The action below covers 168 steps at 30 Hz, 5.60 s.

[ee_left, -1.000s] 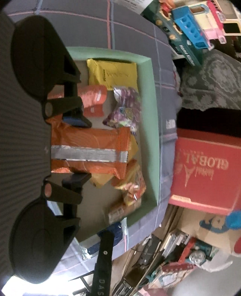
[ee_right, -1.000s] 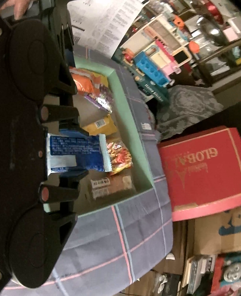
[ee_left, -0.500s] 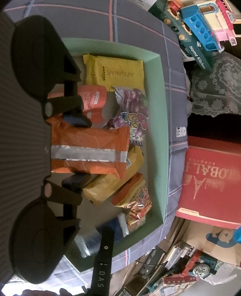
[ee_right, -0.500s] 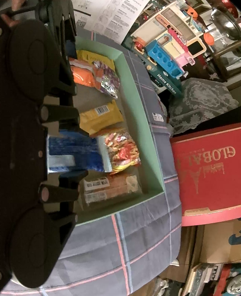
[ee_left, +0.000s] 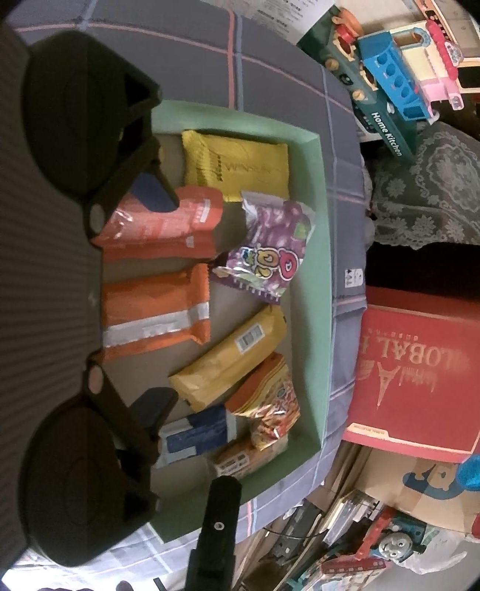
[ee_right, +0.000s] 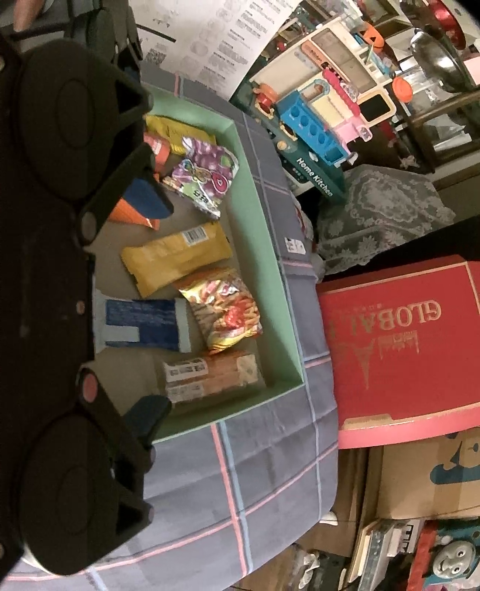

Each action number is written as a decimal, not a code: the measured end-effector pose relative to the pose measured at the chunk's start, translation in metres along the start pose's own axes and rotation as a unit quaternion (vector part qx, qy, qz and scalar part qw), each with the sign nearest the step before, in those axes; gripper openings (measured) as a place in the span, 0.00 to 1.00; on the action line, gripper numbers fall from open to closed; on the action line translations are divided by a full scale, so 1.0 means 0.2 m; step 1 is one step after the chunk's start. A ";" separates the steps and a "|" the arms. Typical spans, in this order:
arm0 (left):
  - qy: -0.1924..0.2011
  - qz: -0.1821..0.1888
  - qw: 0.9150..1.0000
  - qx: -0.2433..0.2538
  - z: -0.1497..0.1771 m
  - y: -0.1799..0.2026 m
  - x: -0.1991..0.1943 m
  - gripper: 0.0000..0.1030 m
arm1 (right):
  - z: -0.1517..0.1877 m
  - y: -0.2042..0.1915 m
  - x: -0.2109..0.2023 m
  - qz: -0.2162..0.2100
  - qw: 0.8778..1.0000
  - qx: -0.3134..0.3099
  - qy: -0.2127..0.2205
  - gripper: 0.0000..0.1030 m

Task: Organize snacks
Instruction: 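Withdraw both grippers from the box toward the snack pile, then grasp red candy bag with left gripper while right gripper grasps pink-patterned packet, then carry both packets into the green box and open both grippers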

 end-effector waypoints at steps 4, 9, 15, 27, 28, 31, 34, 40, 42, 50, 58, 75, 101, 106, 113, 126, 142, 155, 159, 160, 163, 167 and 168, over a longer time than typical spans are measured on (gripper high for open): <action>0.004 -0.001 1.000 -0.003 0.03 0.00 -0.09 1.00 | 0.03 -0.01 -0.09 -0.006 1.000 0.007 -0.004 1.00; 0.010 0.003 1.000 -0.006 0.07 0.00 -0.22 1.00 | 0.07 -0.02 -0.23 -0.014 1.000 0.005 0.006 1.00; 0.019 0.000 1.000 -0.003 0.15 0.01 -0.36 1.00 | 0.16 0.00 -0.39 -0.017 1.000 0.012 0.006 1.00; -0.004 -0.025 1.000 -0.008 0.42 -0.09 -0.46 1.00 | 0.41 0.07 -0.50 -0.009 0.999 0.046 -0.019 1.00; -0.008 -0.028 1.000 -0.009 0.44 -0.10 -0.46 1.00 | 0.43 0.07 -0.50 -0.009 0.999 0.047 -0.023 1.00; -0.017 -0.036 0.999 -0.013 0.50 -0.14 -0.44 1.00 | 0.49 0.07 -0.49 -0.008 0.998 0.051 -0.032 1.00; -0.025 -0.045 0.998 -0.020 0.53 -0.19 -0.42 1.00 | 0.55 0.07 -0.48 -0.008 0.997 0.058 -0.044 1.00; -0.037 -0.059 0.997 -0.040 0.57 -0.25 -0.36 1.00 | 0.62 0.05 -0.44 -0.012 0.996 0.065 -0.065 1.00; -0.036 -0.059 0.997 -0.042 0.56 -0.24 -0.33 1.00 | 0.63 0.04 -0.43 -0.014 0.995 0.067 -0.071 1.00; -0.039 -0.065 0.997 -0.023 0.60 -0.21 -0.22 1.00 | 0.63 0.00 -0.39 -0.024 0.993 0.072 -0.087 1.00; -0.051 -0.075 0.995 -0.029 0.70 -0.37 -0.24 1.00 | 0.61 -0.15 -0.30 -0.044 0.993 0.052 -0.094 1.00; -0.032 -0.057 0.997 -0.048 0.71 -0.55 -0.30 1.00 | 0.66 -0.48 -0.06 -0.053 0.991 -0.037 -0.118 0.52; -0.008 -0.041 0.999 -0.033 0.69 -0.50 -0.35 0.38 | 0.70 -0.47 -0.06 -0.049 0.991 -0.048 -0.112 0.47; -0.006 -0.040 0.999 -0.031 0.71 -0.49 -0.40 0.35 | 0.69 -0.43 -0.13 -0.055 0.992 -0.030 -0.106 0.47; 0.009 -0.027 0.999 -0.018 0.68 -0.41 -0.50 0.34 | 0.66 -0.41 -0.24 -0.066 0.994 -0.020 -0.087 0.47; 0.061 -0.011 0.998 -0.019 0.39 -0.35 -0.63 0.34 | 0.44 -0.33 -0.39 -0.081 0.996 0.012 -0.035 0.47; 0.033 -0.024 0.999 -0.011 0.06 -0.37 -0.21 0.34 | 0.19 -0.21 -0.04 -0.040 0.998 0.029 -0.043 0.47; 0.051 -0.076 0.996 0.012 0.06 -0.37 -0.23 1.00 | 0.17 -0.16 -0.04 -0.032 0.997 0.053 -0.035 1.00; 0.052 -0.076 0.996 0.012 0.08 -0.35 -0.28 1.00 | 0.17 -0.14 -0.10 -0.033 0.997 0.064 -0.029 1.00; 0.052 -0.075 0.996 0.011 0.08 -0.35 -0.29 1.00 | 0.17 -0.14 -0.11 -0.033 0.997 0.065 -0.029 1.00; 0.054 -0.074 0.996 0.007 0.10 -0.34 -0.34 1.00 | 0.18 -0.13 -0.17 -0.036 0.997 0.067 -0.025 1.00; 0.056 -0.072 0.996 0.008 0.14 -0.30 -0.41 1.00 | 0.18 -0.14 -0.24 -0.041 0.997 0.067 -0.018 1.00; 0.056 -0.071 0.996 0.010 0.15 -0.30 -0.42 1.00 | 0.19 -0.14 -0.27 -0.042 0.997 0.068 -0.016 1.00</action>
Point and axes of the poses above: each gripper's, at about its wrist camera, not at the fingertips, and x roughly the way its jaws point, y to its right, z to its underside, the point moved 9 cm from there along x, roughly the way its jaws point, and after that the axes turned 5 degrees about y, right-handed, at the moved point
